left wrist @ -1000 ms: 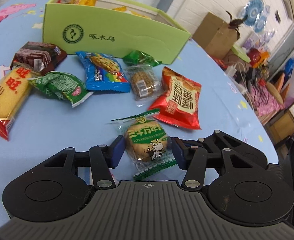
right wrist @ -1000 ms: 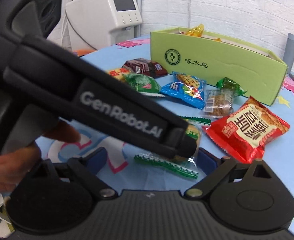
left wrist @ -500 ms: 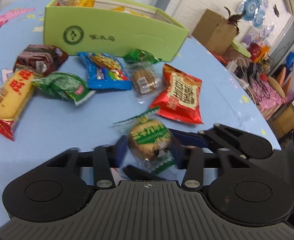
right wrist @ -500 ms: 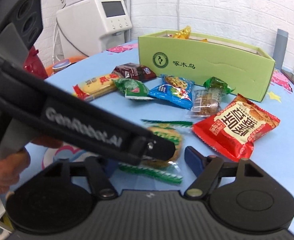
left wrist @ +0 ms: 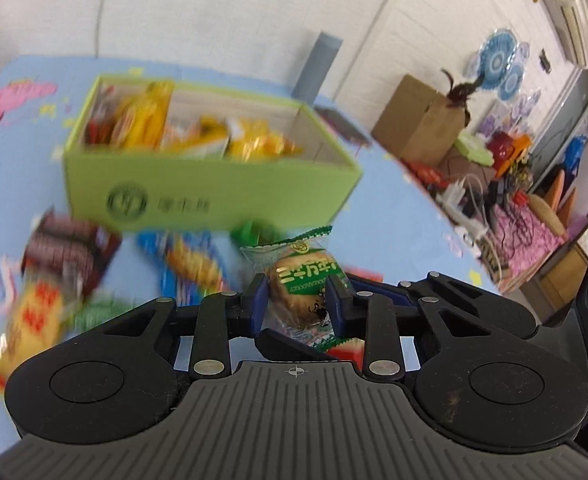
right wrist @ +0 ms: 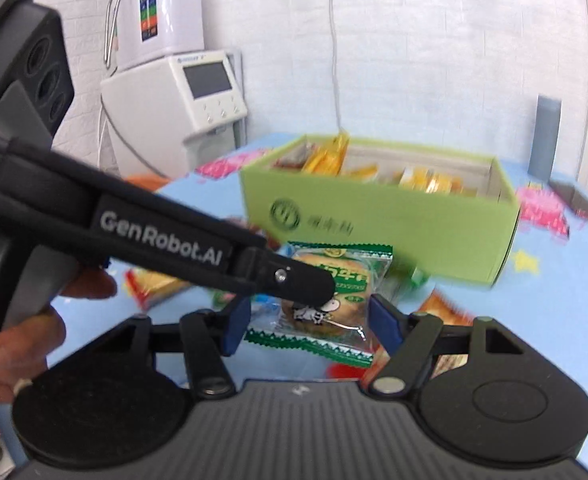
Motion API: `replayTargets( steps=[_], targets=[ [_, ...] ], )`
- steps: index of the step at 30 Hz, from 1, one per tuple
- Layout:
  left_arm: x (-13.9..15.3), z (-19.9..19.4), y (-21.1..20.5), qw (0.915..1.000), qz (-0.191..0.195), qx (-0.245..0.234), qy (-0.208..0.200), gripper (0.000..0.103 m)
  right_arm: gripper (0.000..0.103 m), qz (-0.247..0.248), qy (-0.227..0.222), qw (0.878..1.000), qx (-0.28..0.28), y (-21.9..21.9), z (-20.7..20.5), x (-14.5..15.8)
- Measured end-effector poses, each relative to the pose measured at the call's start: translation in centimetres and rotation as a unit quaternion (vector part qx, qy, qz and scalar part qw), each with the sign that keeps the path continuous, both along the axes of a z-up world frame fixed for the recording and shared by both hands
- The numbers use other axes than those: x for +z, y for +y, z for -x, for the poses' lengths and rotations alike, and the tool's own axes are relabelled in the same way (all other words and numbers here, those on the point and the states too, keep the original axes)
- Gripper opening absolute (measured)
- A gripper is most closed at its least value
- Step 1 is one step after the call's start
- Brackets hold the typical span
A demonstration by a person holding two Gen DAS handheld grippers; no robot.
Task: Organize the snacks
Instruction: 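Drop the green-wrapped cookie into the green box from the left gripper, then grasp the red snack bag with the left gripper and lift it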
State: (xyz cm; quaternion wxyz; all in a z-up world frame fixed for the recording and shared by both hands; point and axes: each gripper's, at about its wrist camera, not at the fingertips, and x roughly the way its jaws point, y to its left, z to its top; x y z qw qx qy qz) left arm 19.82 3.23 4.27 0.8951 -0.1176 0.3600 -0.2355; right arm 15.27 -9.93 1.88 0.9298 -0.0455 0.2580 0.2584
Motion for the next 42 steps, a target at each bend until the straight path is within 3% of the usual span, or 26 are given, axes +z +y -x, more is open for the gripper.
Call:
replayTargets(
  steps=[6, 11, 15, 19, 22, 26, 31, 37, 42],
  targets=[
    [3.5, -7.8, -2.5, 0.9995, -0.005, -0.009, -0.031, 0.011, 0.075, 0.019, -0.05, 0.998, -0.022, -1.3, -6.9, 3.4],
    [3.1, -14.1, -4.8, 0.9993, -0.02, -0.017, -0.027, 0.011, 0.076, 0.019, -0.038, 0.998, -0.04, -2.8, -13.3, 3.5],
    [1.8, -16.6, -5.0, 0.9998, -0.013, -0.017, -0.007, 0.022, 0.081, -0.001, -0.013, 0.999, -0.049, -4.4, -16.1, 2.2],
    [2.4, -14.1, -3.6, 0.9992, 0.005, -0.022, -0.032, 0.032, 0.094, -0.023, -0.041, 0.997, -0.056, -6.4, -13.0, 3.0],
    [2.7, -11.2, -3.1, 0.9984, 0.007, -0.039, -0.041, 0.036, 0.095, -0.011, -0.05, 0.997, -0.062, -6.9, -9.4, 2.5],
    [1.4, -6.5, -3.7, 0.9967, -0.017, -0.069, -0.038, 0.041, 0.095, -0.016, -0.016, 0.998, -0.062, -7.8, -4.7, 0.4],
    [-2.4, -2.1, -5.5, 0.992, -0.053, -0.115, -0.001, 0.042, 0.094, -0.018, 0.04, 0.998, -0.055, -7.7, -0.1, -2.3],
    [-5.6, -1.4, -6.4, 0.991, -0.061, -0.111, 0.043, 0.037, 0.094, 0.007, 0.071, 0.997, -0.04, -6.8, -0.6, -4.0],
    [-6.2, -1.2, -6.5, 0.9911, -0.051, -0.111, 0.053, 0.036, 0.094, 0.035, 0.078, 0.996, -0.017, -5.4, -1.8, -4.8]
  ],
)
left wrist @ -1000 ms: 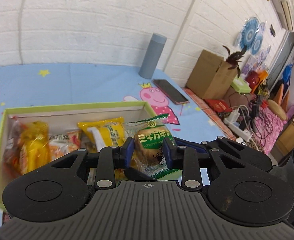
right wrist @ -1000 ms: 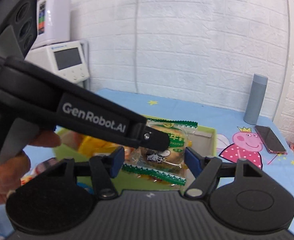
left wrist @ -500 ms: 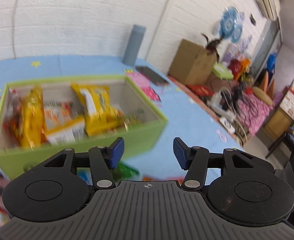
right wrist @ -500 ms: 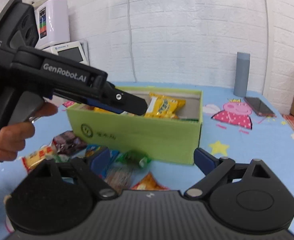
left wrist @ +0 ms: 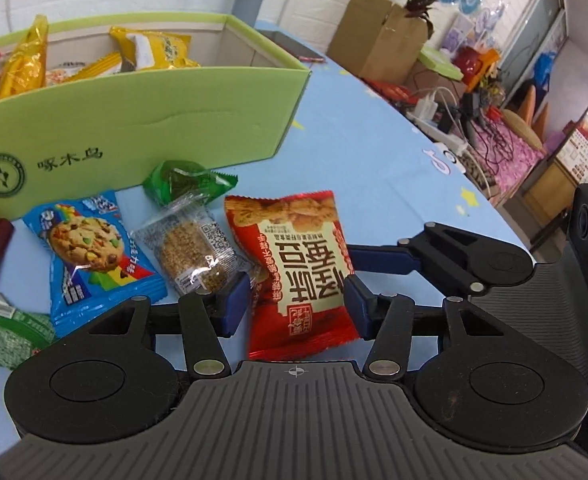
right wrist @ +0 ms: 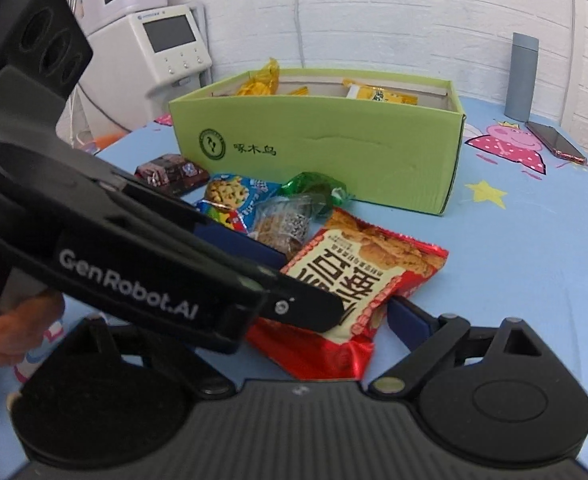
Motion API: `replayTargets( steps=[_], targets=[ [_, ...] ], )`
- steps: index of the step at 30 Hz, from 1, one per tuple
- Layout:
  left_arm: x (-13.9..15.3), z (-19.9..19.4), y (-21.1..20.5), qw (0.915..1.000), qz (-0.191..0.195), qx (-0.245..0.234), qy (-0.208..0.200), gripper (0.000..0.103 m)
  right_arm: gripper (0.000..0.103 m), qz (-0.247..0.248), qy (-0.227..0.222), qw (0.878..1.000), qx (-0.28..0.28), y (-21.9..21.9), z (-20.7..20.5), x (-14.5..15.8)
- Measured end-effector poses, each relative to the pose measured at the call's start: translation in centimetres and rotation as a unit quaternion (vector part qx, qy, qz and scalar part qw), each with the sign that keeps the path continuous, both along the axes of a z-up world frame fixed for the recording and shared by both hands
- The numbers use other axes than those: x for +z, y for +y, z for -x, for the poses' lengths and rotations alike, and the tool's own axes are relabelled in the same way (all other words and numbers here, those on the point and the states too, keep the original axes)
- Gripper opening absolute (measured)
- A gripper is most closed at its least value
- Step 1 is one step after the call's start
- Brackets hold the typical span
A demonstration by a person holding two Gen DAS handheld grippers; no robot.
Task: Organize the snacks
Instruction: 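Grasp the red snack bag with the left gripper and lift it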
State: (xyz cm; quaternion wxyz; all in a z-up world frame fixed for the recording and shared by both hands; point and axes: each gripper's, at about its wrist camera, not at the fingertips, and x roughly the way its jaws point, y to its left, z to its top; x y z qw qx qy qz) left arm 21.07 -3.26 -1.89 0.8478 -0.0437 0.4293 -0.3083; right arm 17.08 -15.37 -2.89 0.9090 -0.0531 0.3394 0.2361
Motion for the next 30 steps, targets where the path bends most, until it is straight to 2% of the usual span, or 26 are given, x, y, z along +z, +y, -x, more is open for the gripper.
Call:
replayTargets(
  steps=[2, 9, 11, 17, 19, 24, 30],
  targets=[
    [-0.1, 0.5, 0.2, 1.0, 0.006, -0.001, 0.004, 0.036, 0.094, 0.012, -0.005, 1.0, 0.006, 0.3, 0.2, 0.1],
    [-0.3, 4.6, 1.4, 0.9993, 0.024, 0.026, 0.016, 0.037, 0.094, 0.0, -0.006, 1.0, 0.023, 0.8, 3.3, 0.3],
    [-0.4, 6.2, 1.8, 0.9986, 0.038, 0.029, 0.025, 0.043, 0.094, -0.007, -0.007, 1.0, 0.025, 1.0, 4.7, 0.3],
    [-0.3, 10.8, 3.1, 0.9979, 0.043, 0.044, 0.019, 0.048, 0.094, -0.011, -0.012, 0.999, 0.039, 1.9, 9.1, 0.2],
    [-0.2, 11.1, 3.5, 0.9978, 0.043, 0.048, 0.015, 0.047, 0.094, -0.015, -0.015, 0.999, 0.042, 2.0, 9.8, 0.2],
    [0.3, 9.6, 4.0, 0.9958, 0.038, 0.083, 0.01, 0.047, 0.094, -0.017, -0.031, 0.999, 0.008, 1.5, 10.4, 0.6],
    [-0.7, 8.5, 2.9, 0.9966, 0.026, 0.075, 0.022, 0.046, 0.094, -0.012, -0.023, 1.0, 0.004, 1.7, 10.3, 0.0]
  ],
)
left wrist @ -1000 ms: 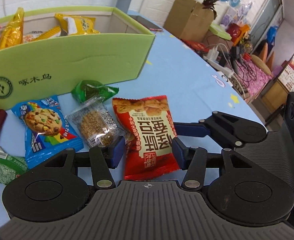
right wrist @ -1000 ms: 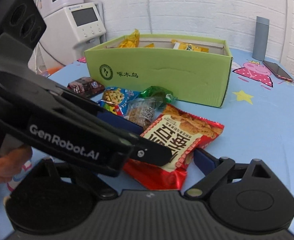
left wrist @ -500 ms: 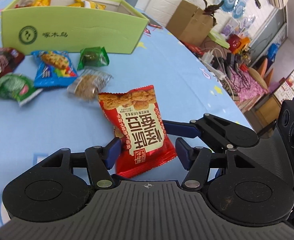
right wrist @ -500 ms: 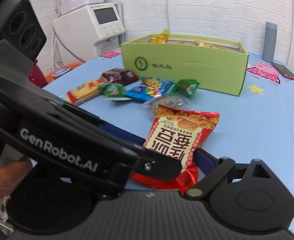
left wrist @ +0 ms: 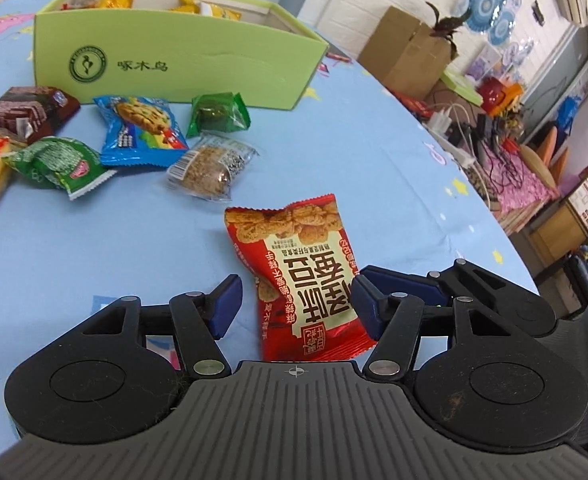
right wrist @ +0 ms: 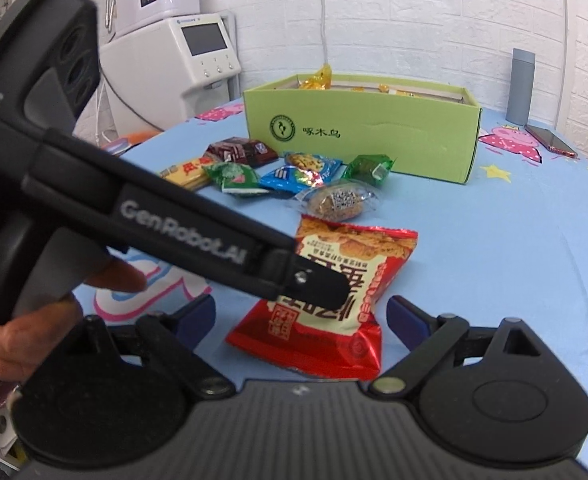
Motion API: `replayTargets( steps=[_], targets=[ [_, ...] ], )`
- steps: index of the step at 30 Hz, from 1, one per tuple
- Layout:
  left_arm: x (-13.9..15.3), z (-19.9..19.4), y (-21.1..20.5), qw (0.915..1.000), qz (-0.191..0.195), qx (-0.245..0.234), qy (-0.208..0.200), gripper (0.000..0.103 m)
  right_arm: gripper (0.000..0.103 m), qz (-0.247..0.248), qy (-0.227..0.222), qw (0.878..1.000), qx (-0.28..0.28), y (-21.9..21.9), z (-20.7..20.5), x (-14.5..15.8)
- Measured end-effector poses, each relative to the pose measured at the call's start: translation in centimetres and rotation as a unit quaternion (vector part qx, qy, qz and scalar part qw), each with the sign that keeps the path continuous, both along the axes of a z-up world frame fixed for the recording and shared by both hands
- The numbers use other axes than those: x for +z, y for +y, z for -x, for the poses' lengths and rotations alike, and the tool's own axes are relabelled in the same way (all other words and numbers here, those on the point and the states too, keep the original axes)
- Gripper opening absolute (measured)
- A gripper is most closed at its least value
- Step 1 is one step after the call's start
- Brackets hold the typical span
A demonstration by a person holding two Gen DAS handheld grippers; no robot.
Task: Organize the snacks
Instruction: 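Grasp the red snack bag with the left gripper and lift it, then carry the red snack bag into the green box and release it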
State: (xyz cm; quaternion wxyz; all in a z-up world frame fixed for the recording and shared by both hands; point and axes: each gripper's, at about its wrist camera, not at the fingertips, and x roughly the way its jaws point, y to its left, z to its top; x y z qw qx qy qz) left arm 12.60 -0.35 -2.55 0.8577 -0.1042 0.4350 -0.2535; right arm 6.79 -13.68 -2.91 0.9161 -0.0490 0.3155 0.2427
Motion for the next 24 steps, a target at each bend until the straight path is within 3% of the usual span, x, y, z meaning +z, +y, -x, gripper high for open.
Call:
replayTargets(
  steps=[5, 6, 9, 10, 12, 15, 24],
  targets=[
    [-0.3, -0.3, -0.3, 1.0, 0.004, -0.005, 0.002, 0.046, 0.092, 0.0, 0.003, 1.0, -0.003, -0.1, -0.6, -0.4],
    [-0.5, -0.2, -0.3, 1.0, 0.006, -0.006, 0.0, 0.046, 0.084, -0.002, 0.002, 1.0, -0.004, -0.1, -0.9, -0.6],
    [-0.4, 0.1, -0.3, 0.9999, 0.007, -0.008, -0.006, 0.023, 0.075, -0.015, 0.008, 1.0, -0.004, -0.5, -1.4, -1.2],
    [-0.1, 0.2, 0.0, 0.9999, 0.012, -0.006, -0.007, 0.011, 0.075, -0.019, 0.005, 1.0, -0.007, -0.6, -1.3, -1.0],
    [0.8, -0.2, 0.5, 0.9994, 0.035, -0.006, -0.002, 0.006, 0.074, -0.024, -0.007, 1.0, -0.012, -0.9, -1.1, -0.3],
    [2.5, -1.6, 0.7, 0.9982, 0.06, -0.004, -0.01, 0.005, 0.074, -0.03, -0.029, 0.999, -0.018, -1.4, -1.9, 1.3],
    [9.3, -11.3, -0.2, 0.9955, 0.056, 0.014, -0.075, 0.006, 0.074, -0.018, -0.102, 0.994, -0.017, -0.9, -11.0, 6.5]
  ],
)
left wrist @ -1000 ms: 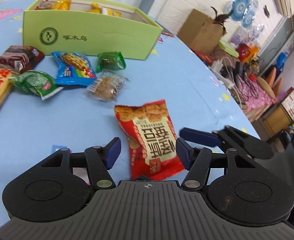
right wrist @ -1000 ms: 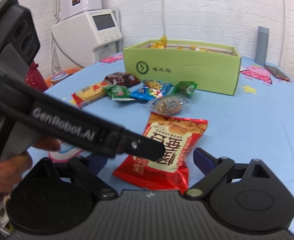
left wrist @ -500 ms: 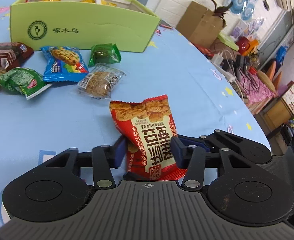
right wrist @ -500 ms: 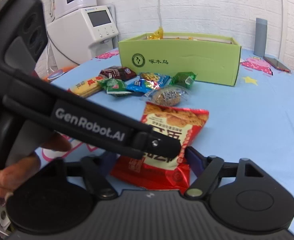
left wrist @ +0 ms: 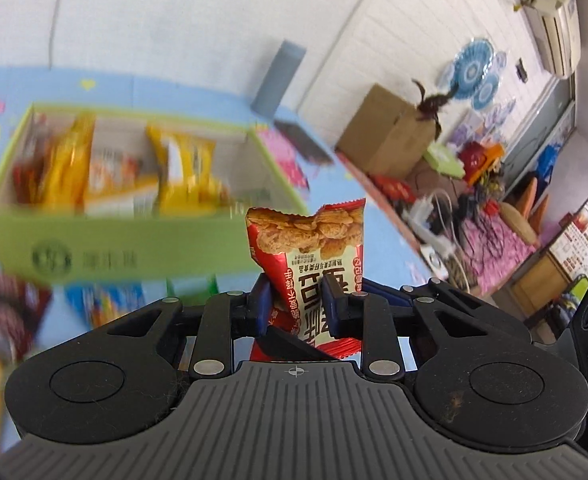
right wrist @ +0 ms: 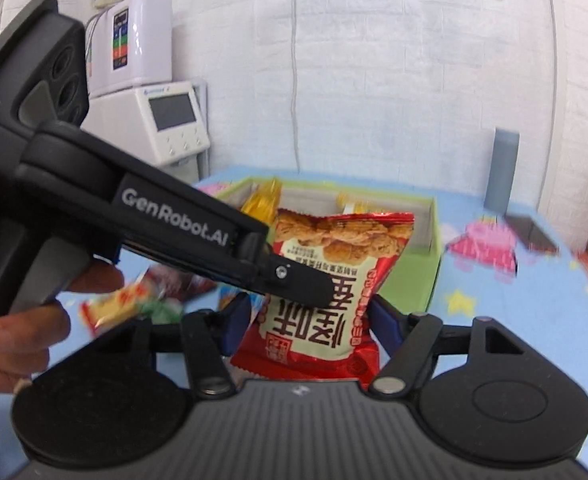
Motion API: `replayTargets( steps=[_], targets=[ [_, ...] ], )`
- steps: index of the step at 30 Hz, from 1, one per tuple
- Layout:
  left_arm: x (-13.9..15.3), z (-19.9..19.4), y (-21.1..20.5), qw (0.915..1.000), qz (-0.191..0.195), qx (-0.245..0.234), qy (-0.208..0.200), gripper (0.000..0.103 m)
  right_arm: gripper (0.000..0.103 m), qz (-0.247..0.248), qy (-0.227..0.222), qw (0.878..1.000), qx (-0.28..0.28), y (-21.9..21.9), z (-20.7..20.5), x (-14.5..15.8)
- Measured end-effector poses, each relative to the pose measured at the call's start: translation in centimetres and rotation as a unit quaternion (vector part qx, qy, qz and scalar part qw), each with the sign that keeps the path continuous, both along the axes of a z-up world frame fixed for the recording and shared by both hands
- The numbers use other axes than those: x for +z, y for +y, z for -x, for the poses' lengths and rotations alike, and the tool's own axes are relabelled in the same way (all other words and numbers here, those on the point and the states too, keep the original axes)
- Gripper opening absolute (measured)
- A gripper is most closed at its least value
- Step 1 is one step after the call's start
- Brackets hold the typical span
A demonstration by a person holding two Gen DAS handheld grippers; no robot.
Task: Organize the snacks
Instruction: 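Carry the red snack bag into the green box and release it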
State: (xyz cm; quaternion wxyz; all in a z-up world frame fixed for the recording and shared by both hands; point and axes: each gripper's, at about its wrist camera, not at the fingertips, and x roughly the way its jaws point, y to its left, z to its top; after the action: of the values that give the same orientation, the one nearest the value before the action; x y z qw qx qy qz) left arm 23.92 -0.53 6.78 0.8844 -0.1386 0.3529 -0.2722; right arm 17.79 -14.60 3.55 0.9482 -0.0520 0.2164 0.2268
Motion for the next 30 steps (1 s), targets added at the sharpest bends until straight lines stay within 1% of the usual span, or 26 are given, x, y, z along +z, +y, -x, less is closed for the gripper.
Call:
replayTargets(
  steps=[3, 6, 8, 10, 14, 15, 16, 18, 19, 21, 23, 25, 26, 27, 30],
  targets=[
    [1.8, -4.5, -0.4, 0.9998, -0.008, 0.007, -0.014, 0.006, 0.074, 0.006, -0.014, 1.0, 0.003, 0.0, -4.5, 1.8],
    [1.9, -8.8, -0.8, 0.9995, -0.025, 0.014, -0.013, 0.006, 0.074, -0.001, -0.002, 1.0, 0.007, 0.0, -9.4, 2.3],
    [1.1, -11.2, -1.0, 0.9992, -0.035, 0.017, -0.001, 0.006, 0.074, 0.0, 0.013, 1.0, 0.008, 0.0, -12.3, 1.8],
    [-0.3, -13.4, -1.3, 0.9986, -0.047, 0.019, 0.014, 0.006, 0.074, 0.005, 0.028, 1.0, 0.007, 0.2, -14.6, 0.8],
    [-3.1, -15.7, -1.4, 0.9969, -0.067, 0.019, 0.037, 0.006, 0.075, 0.018, 0.06, 0.998, 0.011, 0.8, -17.6, -1.9],
    [-3.6, -15.9, -1.5, 0.9971, -0.063, 0.015, 0.039, 0.007, 0.077, 0.018, 0.066, 0.998, 0.011, 0.9, -18.0, -2.5],
    [-3.8, -16.0, -1.4, 0.9974, -0.061, 0.012, 0.037, 0.017, 0.078, 0.018, 0.069, 0.997, 0.012, 1.0, -18.3, -3.0],
    [-3.9, -15.7, -1.4, 0.9979, -0.056, 0.009, 0.031, 0.022, 0.086, 0.021, 0.058, 0.998, 0.018, 1.3, -18.1, -3.1],
    [-3.7, -15.4, -1.4, 0.9981, -0.055, 0.006, 0.026, 0.028, 0.095, 0.017, 0.057, 0.998, 0.019, 1.4, -18.1, -2.9],
    [-2.7, -14.4, -1.1, 0.9984, -0.055, 0.007, 0.015, 0.031, 0.094, 0.019, 0.041, 0.999, 0.019, 1.6, -17.5, -2.0],
    [-1.1, -12.9, -0.5, 0.9989, -0.045, 0.006, -0.01, 0.035, 0.095, 0.03, 0.016, 0.999, 0.014, 1.5, -16.1, -0.7],
    [0.7, -10.9, 0.6, 0.9987, -0.035, 0.007, -0.036, 0.043, 0.098, 0.032, -0.006, 0.999, 0.006, 0.8, -14.0, 0.4],
    [1.5, -9.9, 1.2, 0.9983, -0.032, 0.01, -0.048, 0.045, 0.101, 0.03, -0.012, 0.999, 0.002, 0.6, -12.9, 0.9],
    [2.3, -8.7, 2.0, 0.9977, -0.03, 0.015, -0.06, 0.05, 0.101, 0.027, -0.018, 0.999, 0.001, 0.1, -11.5, 1.3],
    [3.8, -5.2, 4.4, 0.9952, -0.032, 0.031, -0.087, 0.052, 0.101, 0.01, -0.02, 1.0, 0.015, -0.2, -7.5, 1.6]
  ],
)
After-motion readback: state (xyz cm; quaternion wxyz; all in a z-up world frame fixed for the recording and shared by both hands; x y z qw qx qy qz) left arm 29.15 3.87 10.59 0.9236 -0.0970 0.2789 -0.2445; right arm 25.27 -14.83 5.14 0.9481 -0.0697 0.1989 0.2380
